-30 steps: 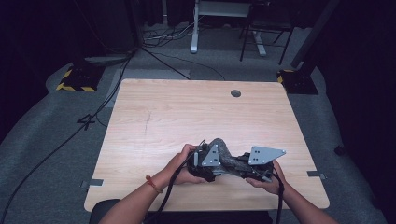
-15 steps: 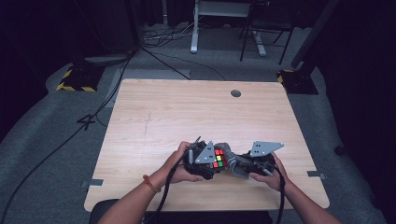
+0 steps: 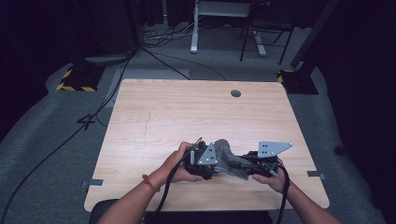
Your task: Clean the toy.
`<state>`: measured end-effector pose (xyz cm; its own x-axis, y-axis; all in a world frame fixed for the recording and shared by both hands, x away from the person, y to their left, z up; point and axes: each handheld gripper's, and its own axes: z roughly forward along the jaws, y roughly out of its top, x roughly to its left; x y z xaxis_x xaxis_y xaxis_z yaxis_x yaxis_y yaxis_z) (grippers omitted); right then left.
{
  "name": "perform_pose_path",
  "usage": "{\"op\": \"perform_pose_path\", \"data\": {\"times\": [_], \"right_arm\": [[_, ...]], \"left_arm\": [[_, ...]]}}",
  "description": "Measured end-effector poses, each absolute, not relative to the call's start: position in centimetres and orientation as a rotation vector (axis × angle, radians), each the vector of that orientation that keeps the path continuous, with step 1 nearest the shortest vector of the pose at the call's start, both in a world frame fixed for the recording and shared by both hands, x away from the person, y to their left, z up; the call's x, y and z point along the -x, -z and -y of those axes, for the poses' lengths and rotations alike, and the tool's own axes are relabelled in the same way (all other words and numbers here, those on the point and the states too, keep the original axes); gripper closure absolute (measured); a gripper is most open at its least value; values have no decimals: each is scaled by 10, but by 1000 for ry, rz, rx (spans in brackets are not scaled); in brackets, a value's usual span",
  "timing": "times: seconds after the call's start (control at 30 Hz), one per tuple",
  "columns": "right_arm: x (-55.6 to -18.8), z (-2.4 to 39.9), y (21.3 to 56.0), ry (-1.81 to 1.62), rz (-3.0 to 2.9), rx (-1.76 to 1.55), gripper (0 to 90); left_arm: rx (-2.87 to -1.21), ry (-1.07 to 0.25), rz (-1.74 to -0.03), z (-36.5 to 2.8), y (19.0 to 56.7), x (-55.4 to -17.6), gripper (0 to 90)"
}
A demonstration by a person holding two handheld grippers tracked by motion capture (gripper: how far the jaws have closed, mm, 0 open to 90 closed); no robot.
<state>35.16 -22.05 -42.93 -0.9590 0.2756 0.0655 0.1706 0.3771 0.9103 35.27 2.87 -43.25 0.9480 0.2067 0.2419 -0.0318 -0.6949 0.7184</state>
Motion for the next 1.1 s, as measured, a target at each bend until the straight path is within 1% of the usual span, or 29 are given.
{"op": "perform_pose_path", "data": {"times": [0.1, 0.23, 0.3, 0.43, 0.5, 0.57, 0.67, 0.8, 1.0, 1.1], "right_arm": [[-351, 214, 430, -1606, -2522, -387, 776], [-356, 221, 428, -1530, -2503, -462, 776], [-358, 222, 432, -1473, -2519, -494, 776], [-357, 214, 440, -1400, -2575, -474, 776], [-355, 210, 440, -1371, -2587, -452, 777], [-354, 209, 441, -1378, -2598, -440, 781], [-355, 213, 443, -1455, -2599, -439, 783], [-352, 214, 440, -1535, -2579, -399, 783], [-349, 211, 440, -1517, -2557, -388, 782], [-348, 210, 437, -1465, -2540, -387, 781]], "left_arm": [[-2308, -396, -126, -30, 432, -355, 333], [-2222, -331, -145, -39, 425, -357, 333], [-2196, -330, -135, -40, 423, -355, 333], [-2212, -378, -89, -35, 421, -350, 333], [-2224, -370, -92, -34, 423, -352, 332], [-2223, -328, -106, -34, 425, -355, 331], [-2219, -305, -124, -35, 426, -358, 326], [-2274, -343, -130, -33, 430, -358, 322], [-2304, -372, -130, -32, 433, -359, 328], [-2289, -365, -137, -34, 432, -359, 330]]}}
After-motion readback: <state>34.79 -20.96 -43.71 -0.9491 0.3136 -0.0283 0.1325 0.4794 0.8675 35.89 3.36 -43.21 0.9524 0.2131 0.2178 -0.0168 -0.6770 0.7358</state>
